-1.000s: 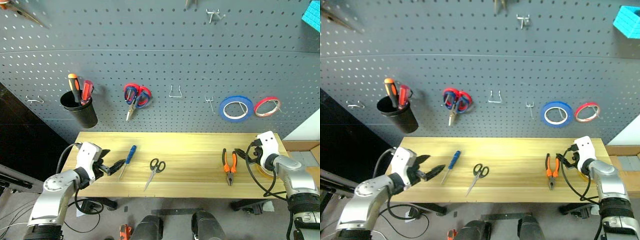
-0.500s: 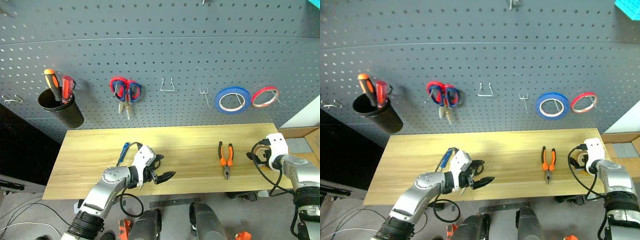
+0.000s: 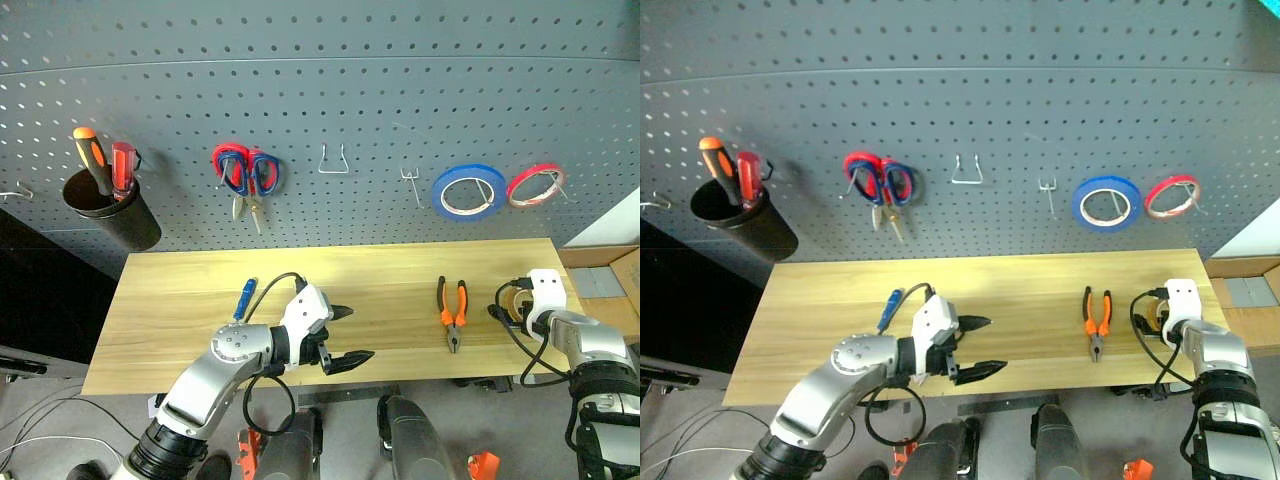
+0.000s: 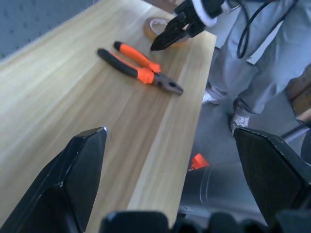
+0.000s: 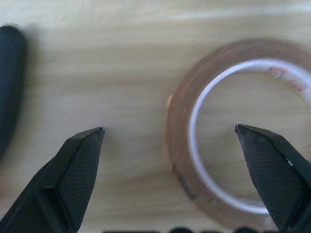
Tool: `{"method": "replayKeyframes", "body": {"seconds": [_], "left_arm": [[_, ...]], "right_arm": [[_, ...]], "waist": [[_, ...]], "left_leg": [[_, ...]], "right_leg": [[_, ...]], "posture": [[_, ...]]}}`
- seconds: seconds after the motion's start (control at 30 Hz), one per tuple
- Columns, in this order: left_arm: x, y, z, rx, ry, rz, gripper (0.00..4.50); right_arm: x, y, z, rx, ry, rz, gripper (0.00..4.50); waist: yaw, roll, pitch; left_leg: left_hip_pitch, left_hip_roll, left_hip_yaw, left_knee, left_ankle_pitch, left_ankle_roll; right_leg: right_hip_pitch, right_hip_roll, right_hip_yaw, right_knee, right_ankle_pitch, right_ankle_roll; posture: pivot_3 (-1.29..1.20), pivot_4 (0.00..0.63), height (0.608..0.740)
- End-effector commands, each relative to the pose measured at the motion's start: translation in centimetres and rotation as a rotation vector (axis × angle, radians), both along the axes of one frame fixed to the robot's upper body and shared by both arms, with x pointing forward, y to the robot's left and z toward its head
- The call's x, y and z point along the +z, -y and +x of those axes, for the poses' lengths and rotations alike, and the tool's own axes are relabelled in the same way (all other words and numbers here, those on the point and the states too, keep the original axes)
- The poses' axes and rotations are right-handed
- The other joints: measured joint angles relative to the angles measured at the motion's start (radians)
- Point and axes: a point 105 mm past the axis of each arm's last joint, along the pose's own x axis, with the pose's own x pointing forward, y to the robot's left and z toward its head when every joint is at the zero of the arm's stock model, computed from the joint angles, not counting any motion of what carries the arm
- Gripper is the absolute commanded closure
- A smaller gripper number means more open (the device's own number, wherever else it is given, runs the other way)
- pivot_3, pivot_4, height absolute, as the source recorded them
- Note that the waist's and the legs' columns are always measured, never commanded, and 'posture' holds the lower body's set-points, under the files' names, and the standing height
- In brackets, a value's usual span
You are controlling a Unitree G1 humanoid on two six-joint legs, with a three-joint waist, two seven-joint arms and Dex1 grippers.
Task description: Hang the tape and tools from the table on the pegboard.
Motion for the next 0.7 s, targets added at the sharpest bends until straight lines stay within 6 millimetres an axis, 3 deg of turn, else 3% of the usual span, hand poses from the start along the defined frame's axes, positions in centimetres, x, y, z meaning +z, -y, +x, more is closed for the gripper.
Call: {"method": "replayKeyframes", "body": {"seconds": [0.03, 0.1, 0.2, 0.57, 0.7], "left_arm": [[1.0, -0.2, -0.6, -0.034, 0.029, 0.006, 0.07], [1.0, -0.3, -0.7, -0.037, 0.031, 0.015, 0.07], [1.3, -0.3, -0.7, -0.038, 0.042, 0.019, 0.05], [2.0, -0.5, -0.2, -0.036, 0.076, 0.027, 0.05], [2.5, -0.5, 0.6, -0.027, 0.095, 0.009, 0.05]], "right_arm": [[0.6, -1.0, 0.6, -0.021, 0.021, 0.040, 0.00], [0.6, -1.2, 0.6, -0.062, 0.000, 0.063, 0.00], [0.7, -1.4, 0.6, -0.121, -0.036, 0.083, 0.63], [0.0, -0.6, 0.1, -0.175, -0.124, -0.030, 4.29], [1.3, -0.5, 0.4, -0.160, -0.073, -0.049, 4.40]], "waist": [[-0.001, 0.000, 0.000], [0.000, 0.000, 0.000], [0.003, 0.000, 0.000], [0.008, -0.001, 0.000], [0.008, -0.001, 0.000]], "left_leg": [[0.000, 0.001, 0.000, 0.000, 0.000, 0.000], [0.000, 0.001, 0.001, 0.000, 0.000, 0.000], [-0.001, 0.002, 0.000, 0.000, 0.000, 0.000], [-0.002, 0.002, 0.001, 0.000, 0.000, 0.000], [-0.002, 0.001, 0.000, 0.001, 0.000, -0.001]], "right_leg": [[0.000, 0.001, 0.000, 0.000, 0.000, 0.000], [-0.001, 0.002, 0.000, 0.000, 0.000, 0.000], [-0.002, 0.002, 0.000, 0.000, 0.001, -0.001], [-0.002, 0.002, 0.000, 0.000, 0.001, -0.001], [-0.002, 0.002, 0.000, 0.000, 0.001, -0.001]], "posture": [[-0.13, 0.317, 0.740], [-0.12, 0.313, 0.740], [-0.12, 0.308, 0.740], [-0.12, 0.288, 0.740], [-0.15, 0.267, 0.740]]}}
